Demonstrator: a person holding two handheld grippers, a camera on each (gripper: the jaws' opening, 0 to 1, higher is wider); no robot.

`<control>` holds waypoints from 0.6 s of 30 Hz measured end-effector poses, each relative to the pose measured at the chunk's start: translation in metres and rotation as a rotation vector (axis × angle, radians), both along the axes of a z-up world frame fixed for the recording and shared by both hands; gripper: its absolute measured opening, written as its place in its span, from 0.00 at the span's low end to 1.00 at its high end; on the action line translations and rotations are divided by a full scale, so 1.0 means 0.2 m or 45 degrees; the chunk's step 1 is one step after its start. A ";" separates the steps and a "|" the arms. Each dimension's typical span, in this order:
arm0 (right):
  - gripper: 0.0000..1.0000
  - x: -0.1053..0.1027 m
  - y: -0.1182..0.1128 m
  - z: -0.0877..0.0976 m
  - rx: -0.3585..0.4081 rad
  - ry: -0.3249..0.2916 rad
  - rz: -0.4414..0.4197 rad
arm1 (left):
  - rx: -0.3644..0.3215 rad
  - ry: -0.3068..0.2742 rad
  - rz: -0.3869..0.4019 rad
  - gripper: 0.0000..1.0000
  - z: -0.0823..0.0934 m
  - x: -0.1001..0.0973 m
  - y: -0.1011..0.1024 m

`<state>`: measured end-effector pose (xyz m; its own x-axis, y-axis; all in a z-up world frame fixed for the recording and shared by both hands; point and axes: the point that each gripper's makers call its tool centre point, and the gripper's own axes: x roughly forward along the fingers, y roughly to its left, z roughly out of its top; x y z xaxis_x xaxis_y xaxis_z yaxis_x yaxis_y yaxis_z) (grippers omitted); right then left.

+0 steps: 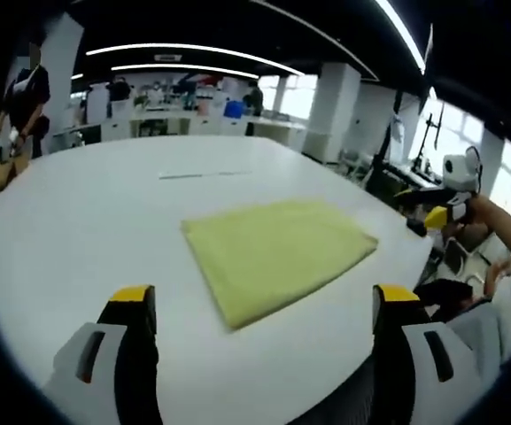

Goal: Fold the garment on the visible template until the final outline fits inside the template.

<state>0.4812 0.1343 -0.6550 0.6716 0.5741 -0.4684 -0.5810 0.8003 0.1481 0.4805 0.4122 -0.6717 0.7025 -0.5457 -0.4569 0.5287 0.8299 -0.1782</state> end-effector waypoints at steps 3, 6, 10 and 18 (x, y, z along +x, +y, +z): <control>0.99 0.01 0.02 0.02 0.041 -0.026 -0.020 | 0.019 -0.010 -0.009 0.99 0.01 -0.01 0.00; 0.99 0.00 0.05 0.01 0.025 -0.020 0.000 | 0.031 -0.014 -0.027 0.99 0.01 -0.02 -0.01; 0.99 0.00 0.06 0.00 -0.014 -0.024 0.018 | 0.048 -0.024 -0.046 0.99 0.01 -0.03 -0.02; 0.99 0.00 0.03 0.00 -0.051 -0.029 -0.002 | 0.055 -0.026 -0.045 0.99 0.02 -0.01 -0.02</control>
<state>0.4817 0.1403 -0.6553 0.6832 0.5543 -0.4753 -0.5828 0.8061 0.1024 0.4786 0.4085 -0.6671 0.6928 -0.5502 -0.4662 0.5608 0.8175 -0.1315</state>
